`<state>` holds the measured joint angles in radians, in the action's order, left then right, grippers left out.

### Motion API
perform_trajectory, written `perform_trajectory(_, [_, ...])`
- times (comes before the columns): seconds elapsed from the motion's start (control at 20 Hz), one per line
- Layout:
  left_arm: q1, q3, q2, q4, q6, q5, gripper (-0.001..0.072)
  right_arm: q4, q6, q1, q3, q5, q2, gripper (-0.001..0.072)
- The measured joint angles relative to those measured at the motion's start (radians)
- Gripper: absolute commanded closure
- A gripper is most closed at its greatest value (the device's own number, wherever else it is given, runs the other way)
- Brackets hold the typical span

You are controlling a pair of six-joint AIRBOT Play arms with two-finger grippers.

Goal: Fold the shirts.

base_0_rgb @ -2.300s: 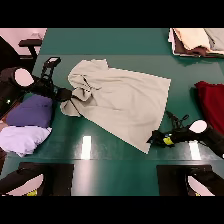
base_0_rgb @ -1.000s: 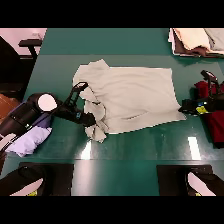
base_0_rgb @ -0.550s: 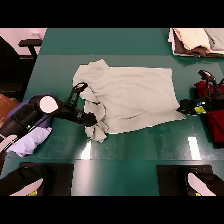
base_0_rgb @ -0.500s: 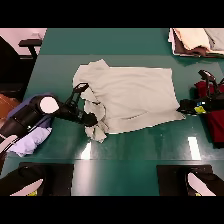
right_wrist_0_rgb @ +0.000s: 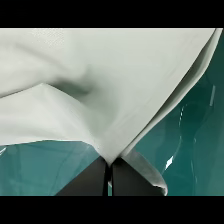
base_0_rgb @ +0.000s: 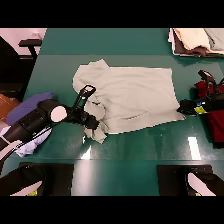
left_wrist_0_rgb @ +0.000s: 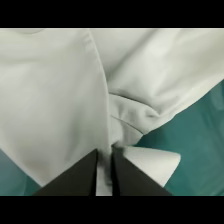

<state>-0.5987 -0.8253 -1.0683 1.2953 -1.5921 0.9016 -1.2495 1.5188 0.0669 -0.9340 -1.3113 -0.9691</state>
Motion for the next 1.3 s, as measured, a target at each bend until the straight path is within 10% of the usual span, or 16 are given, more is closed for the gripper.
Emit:
perform_trajectory(0.1, [-0.003,0.0,0.0,0.015,-0.008,0.006,0.0678,0.0,0.0,0.0,0.0,-0.002,0.0,0.0698])
perform_trajectory(0.7, [0.322,-0.195,0.148,0.135,-0.03,0.145,0.0678,0.002,-0.001,-0.032,-0.071,-0.025,0.09,0.0699])
perform_trajectory(1.3, [0.494,-1.096,0.327,0.14,0.012,0.141,0.0678,0.099,-0.083,-0.212,-0.946,-0.039,0.116,0.0699])
